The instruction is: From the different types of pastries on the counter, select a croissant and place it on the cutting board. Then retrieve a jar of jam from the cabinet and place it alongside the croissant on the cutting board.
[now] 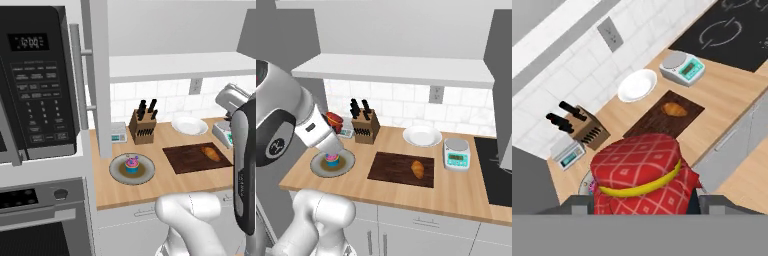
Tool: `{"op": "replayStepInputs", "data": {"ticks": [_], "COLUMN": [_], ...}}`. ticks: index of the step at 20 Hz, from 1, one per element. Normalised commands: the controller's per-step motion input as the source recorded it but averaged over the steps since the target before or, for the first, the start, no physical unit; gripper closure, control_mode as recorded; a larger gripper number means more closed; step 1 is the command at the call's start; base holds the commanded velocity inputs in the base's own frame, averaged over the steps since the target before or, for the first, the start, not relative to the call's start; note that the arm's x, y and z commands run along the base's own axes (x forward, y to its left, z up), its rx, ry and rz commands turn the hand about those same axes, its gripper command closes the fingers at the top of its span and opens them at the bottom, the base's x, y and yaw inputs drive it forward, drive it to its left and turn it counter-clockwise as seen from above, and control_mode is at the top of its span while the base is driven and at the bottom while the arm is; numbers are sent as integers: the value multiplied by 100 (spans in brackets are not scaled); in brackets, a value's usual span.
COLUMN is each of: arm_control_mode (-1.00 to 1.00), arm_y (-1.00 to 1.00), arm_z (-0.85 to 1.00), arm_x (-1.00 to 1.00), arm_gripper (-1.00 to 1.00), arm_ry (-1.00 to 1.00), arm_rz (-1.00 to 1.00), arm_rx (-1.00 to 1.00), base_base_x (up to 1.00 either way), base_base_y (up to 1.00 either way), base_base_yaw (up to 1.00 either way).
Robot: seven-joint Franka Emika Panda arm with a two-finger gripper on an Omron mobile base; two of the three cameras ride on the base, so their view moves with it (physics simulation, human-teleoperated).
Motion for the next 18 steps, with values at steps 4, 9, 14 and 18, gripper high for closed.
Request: {"op": "replayStepInputs", "data": {"ticks": [4,9,14,18], "arm_control_mode": [-100,-100,-100,-100], "arm_y": [0,0,0,0], "arm_z": [-61,-63,-39,-41], "arm_x": [67,56,39,27], "arm_gripper": [100,100,100,100], "arm_ry": [27,17,7,4], "arm_rz": [0,0,0,0], "arm_rx": [0,-2,-5,-5], "base_base_x": [0,0,0,0], "base_base_y": [0,0,0,0], "base_base_yaw": [0,0,0,0]}}
